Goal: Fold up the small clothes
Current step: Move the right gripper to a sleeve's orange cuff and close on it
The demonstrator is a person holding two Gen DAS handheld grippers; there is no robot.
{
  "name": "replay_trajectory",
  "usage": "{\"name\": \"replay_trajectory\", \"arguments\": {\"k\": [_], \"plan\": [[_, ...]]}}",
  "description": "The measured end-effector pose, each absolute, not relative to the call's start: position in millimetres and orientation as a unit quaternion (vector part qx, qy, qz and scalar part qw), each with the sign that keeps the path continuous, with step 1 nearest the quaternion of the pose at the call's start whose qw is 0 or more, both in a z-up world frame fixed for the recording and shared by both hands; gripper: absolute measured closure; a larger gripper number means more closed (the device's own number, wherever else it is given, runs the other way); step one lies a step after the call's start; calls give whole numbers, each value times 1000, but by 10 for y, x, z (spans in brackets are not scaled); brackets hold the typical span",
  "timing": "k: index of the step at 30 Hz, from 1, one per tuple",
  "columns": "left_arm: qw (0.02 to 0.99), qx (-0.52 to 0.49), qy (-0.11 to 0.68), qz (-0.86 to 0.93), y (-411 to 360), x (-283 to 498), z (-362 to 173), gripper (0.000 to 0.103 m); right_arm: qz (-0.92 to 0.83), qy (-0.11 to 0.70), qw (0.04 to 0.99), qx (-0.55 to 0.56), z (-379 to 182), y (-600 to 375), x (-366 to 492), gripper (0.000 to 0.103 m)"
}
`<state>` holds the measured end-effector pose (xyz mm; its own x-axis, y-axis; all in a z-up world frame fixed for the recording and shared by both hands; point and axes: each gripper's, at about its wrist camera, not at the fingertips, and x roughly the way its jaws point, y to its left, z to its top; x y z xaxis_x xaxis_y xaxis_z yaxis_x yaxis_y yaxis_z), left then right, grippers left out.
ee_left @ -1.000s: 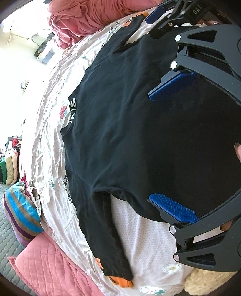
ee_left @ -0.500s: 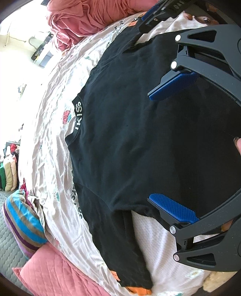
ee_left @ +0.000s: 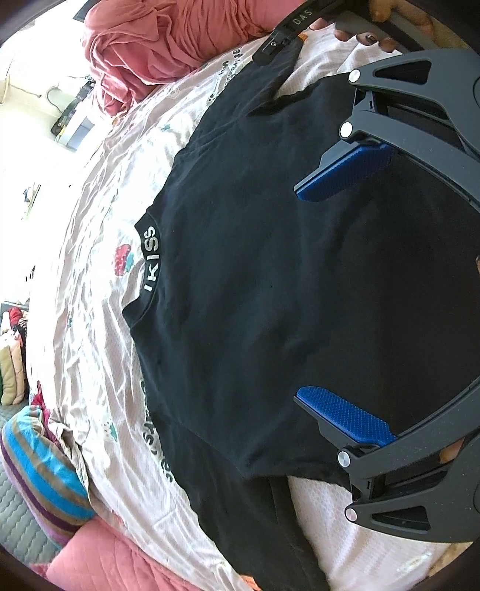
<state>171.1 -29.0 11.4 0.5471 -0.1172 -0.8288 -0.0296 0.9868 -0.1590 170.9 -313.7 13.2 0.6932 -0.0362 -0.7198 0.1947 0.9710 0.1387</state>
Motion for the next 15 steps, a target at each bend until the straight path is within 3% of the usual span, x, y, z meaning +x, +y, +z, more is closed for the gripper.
{"name": "replay_trajectory", "arguments": {"k": [15], "plan": [[873,-76,482,-30,-475,2039,57,9,-181,409,875,182,-165,-4160,1698,4]]}}
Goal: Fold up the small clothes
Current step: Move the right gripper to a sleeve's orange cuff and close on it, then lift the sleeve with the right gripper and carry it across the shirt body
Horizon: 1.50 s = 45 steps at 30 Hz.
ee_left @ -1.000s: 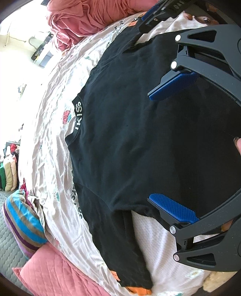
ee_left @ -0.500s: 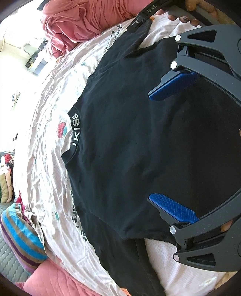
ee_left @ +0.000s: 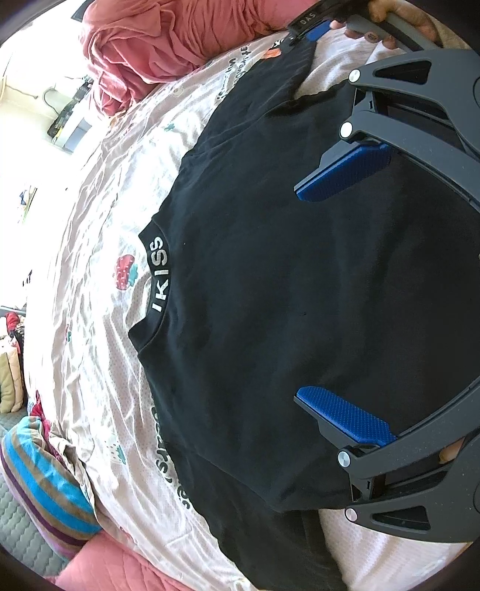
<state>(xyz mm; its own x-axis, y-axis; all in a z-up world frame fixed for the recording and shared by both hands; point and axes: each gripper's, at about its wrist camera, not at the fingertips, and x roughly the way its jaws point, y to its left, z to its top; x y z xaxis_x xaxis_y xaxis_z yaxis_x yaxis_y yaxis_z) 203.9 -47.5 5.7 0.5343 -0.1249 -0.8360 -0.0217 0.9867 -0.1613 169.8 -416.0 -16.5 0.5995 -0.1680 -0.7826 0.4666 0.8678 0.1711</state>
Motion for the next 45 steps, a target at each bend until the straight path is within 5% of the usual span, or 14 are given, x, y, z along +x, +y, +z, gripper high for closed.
{"name": "replay_trajectory", "arguments": {"k": [16,20,23,27,45], "plan": [[871,-94,483,3,-401,2233,-21,9,-213,365,843,333,-522,-5141,1627,5],[867,-99,488,-6,-458,2199,-86,9,-232,339,848,336,-551,-5241,1672,24],[866,-101,489,-7,-466,2181,-114,9,-232,316,849,354,-533,-5307,1656,61],[865,-116,488,-13,-415,2150,-112,9,-192,296,862,364,-473,-5272,1651,79],[866,-201,457,-13,72,2044,131,9,41,283,937,200,601,-3640,2075,84]]}}
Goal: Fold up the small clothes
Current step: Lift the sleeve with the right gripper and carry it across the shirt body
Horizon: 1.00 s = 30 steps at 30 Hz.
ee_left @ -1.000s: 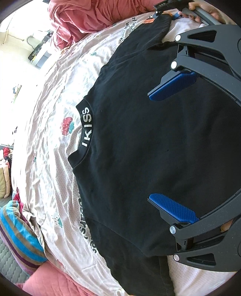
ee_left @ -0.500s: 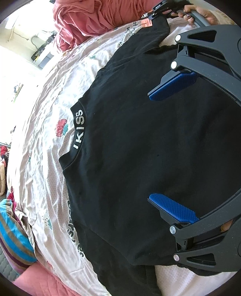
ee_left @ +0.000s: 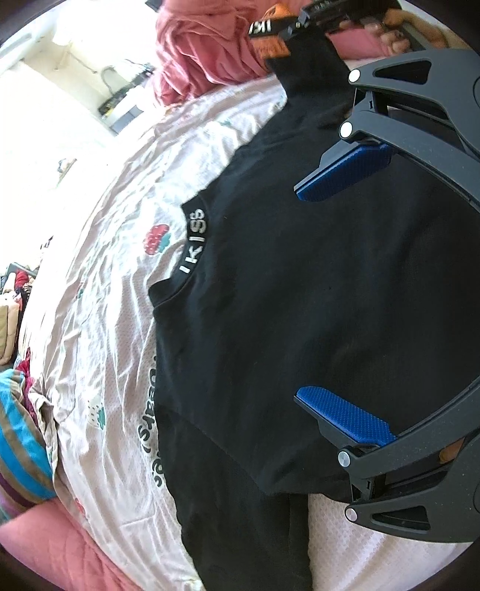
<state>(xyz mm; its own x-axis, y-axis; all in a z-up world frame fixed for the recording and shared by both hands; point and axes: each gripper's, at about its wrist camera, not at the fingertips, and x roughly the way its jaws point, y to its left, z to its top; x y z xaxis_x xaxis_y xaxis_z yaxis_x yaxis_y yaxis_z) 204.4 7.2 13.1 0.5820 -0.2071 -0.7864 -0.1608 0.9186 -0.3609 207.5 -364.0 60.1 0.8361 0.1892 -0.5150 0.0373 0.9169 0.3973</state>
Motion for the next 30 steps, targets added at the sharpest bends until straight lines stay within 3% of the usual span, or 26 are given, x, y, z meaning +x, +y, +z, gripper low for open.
{"name": "replay_trajectory", "arguments": {"k": [14,25,28,30], "plan": [[854,-270,445,-9,398,1939,265,9,175,343,918,92,501,-2182,2335,84],[836,-319,443,-46,539,1956,236,9,223,382,897,19,182,-1596,2330,81],[835,-330,436,-54,551,1971,215,9,238,389,890,14,101,-1507,2324,72],[828,-345,437,-63,551,1989,161,9,248,390,887,14,88,-1495,2301,56]]}}
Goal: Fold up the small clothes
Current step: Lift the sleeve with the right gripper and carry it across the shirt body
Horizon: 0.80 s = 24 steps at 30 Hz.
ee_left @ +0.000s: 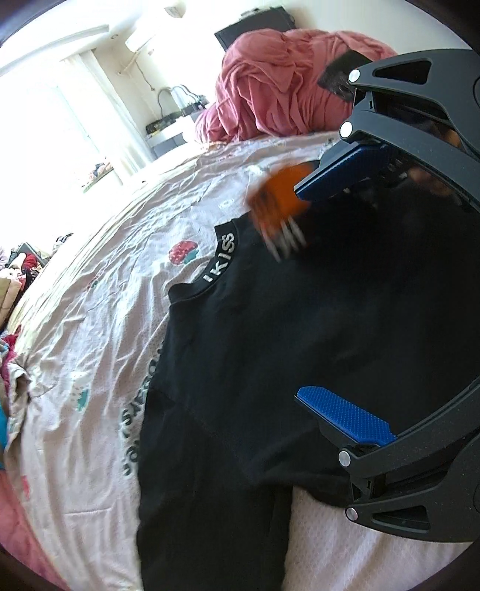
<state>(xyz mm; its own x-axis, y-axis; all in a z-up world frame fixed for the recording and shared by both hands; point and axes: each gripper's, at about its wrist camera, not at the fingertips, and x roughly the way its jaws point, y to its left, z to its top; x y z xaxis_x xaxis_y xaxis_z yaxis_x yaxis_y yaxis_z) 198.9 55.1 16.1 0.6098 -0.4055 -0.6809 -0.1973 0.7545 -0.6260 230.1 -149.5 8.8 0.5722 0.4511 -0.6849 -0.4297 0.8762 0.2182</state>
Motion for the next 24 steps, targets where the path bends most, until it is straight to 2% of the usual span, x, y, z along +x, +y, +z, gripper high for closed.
{"name": "replay_trajectory", "arguments": {"k": [4,6,12,14,16,17,18,19,20,24], "plan": [[817,-356,447,-74,487,2053,37,9,273,385,881,22,139,-1567,2189,43],[811,-358,456,-81,427,2091,-30,11,270,378,885,26,192,-1680,2137,42],[794,-357,483,-91,227,2189,-280,23,258,376,888,62,254,-1975,2074,36],[797,-340,494,-75,171,2211,-359,32,257,375,888,69,260,-2037,2056,36],[803,-327,494,-68,142,2232,-401,48,253,375,889,72,262,-2076,2044,36],[806,-319,494,-66,125,2241,-402,53,250,376,889,75,263,-2101,2040,36],[810,-312,491,-65,115,2251,-396,67,248,376,889,79,259,-2127,2039,36],[815,-305,489,-66,104,2267,-391,90,246,377,889,82,257,-2147,2039,36],[816,-304,486,-72,102,2277,-384,98,242,379,889,85,255,-2173,2043,36],[835,-279,467,-82,98,2263,-179,98,227,378,893,88,281,-2286,2050,36]]}}
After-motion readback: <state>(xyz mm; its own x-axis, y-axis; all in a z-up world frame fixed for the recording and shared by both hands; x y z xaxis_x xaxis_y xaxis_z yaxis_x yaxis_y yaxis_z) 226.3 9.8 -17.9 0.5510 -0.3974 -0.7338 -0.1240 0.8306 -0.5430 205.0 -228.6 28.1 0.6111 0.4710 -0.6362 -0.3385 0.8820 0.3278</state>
